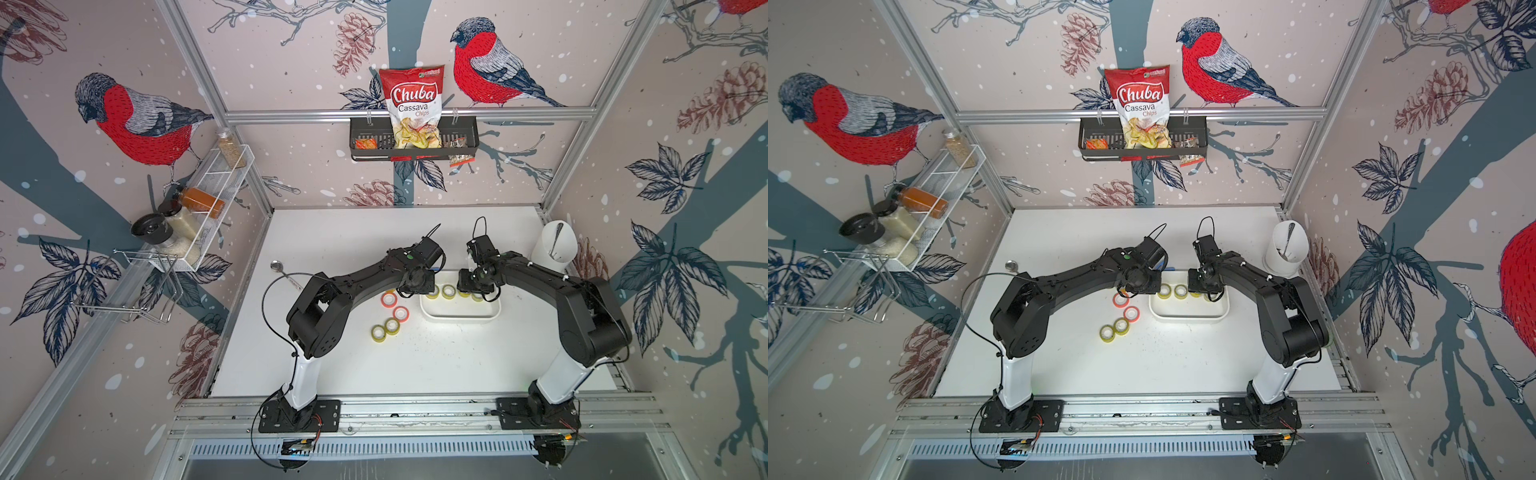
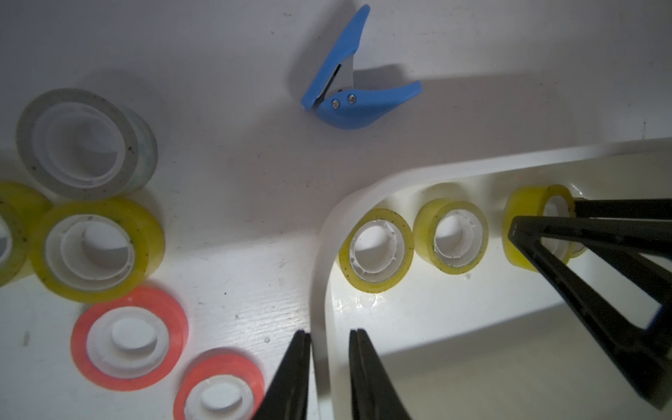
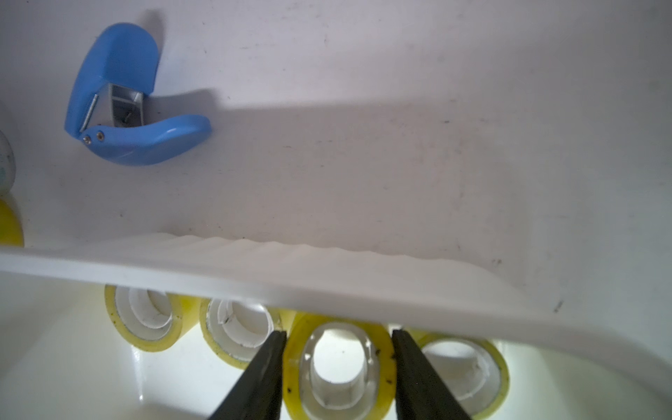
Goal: Put the transparent tape into the storage box
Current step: Place the tape in the storage box.
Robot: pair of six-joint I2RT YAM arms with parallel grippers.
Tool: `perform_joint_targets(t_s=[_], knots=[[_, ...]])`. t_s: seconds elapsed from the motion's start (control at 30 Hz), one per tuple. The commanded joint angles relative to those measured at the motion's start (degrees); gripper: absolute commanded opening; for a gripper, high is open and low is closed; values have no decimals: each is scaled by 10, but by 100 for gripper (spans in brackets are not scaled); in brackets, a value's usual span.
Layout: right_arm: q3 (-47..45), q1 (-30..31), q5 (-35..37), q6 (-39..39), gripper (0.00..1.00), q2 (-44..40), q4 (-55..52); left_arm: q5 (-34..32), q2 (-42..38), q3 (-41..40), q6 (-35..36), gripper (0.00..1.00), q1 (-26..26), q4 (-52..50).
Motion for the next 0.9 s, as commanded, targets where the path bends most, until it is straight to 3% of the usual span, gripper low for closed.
perform_joint_targets(t_s=[0.0,0.5,0.67,0.87], knots=[[4,3,18,6,49,5,9,0,-1,4,-5,25,-1,-11],[17,23,16,26,49,41,28,6,-4,0,-7,25,-1,-7],[20,24,29,27,60,36,22,7,-5,1,-7,25,-1,-8],[18,25,37,29,62,8,9,5,-8,0,-8,26,-1,-9]])
